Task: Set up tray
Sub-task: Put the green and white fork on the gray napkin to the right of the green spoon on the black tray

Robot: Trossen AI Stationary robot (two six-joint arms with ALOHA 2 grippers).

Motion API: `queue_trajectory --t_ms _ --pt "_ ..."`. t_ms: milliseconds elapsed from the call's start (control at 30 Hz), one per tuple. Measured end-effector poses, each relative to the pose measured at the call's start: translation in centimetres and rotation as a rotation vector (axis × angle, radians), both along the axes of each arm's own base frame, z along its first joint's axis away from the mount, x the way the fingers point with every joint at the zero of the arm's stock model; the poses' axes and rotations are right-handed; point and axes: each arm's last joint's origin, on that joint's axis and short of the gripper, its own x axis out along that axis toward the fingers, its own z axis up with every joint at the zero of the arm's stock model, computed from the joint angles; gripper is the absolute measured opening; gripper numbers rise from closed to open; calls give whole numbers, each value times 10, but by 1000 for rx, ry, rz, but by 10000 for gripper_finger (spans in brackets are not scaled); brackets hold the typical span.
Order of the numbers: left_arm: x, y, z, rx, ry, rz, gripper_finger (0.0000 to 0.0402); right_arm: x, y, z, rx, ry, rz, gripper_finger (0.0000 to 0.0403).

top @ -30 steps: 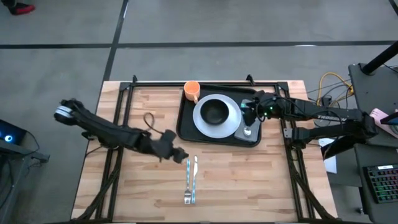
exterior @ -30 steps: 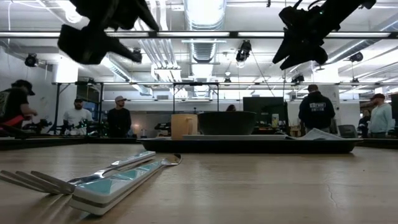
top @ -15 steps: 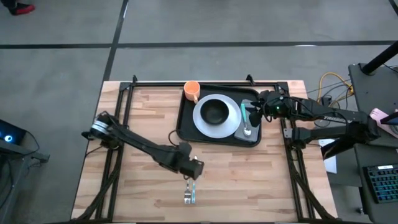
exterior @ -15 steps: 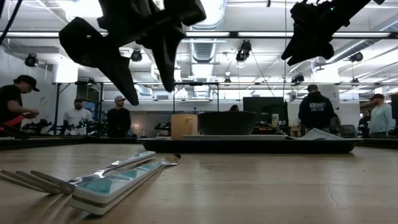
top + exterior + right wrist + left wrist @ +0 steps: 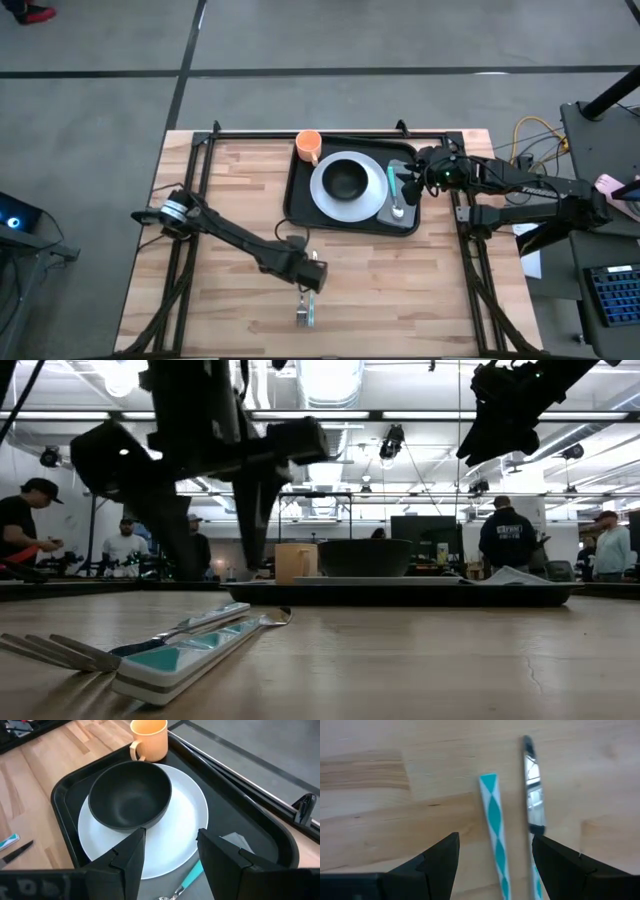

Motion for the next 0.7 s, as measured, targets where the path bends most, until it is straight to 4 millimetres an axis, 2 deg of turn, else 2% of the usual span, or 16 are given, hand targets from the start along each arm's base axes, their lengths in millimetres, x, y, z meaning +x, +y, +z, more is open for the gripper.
queue_trajectory --t_ms 400,700 --pt "-6 3 -30 -22 -43 20 230 0 0 0 -3 0 -4 169" --pt "-10 5 -38 -15 -42 -9 228 0 -1 1 -19 0 -19 169"
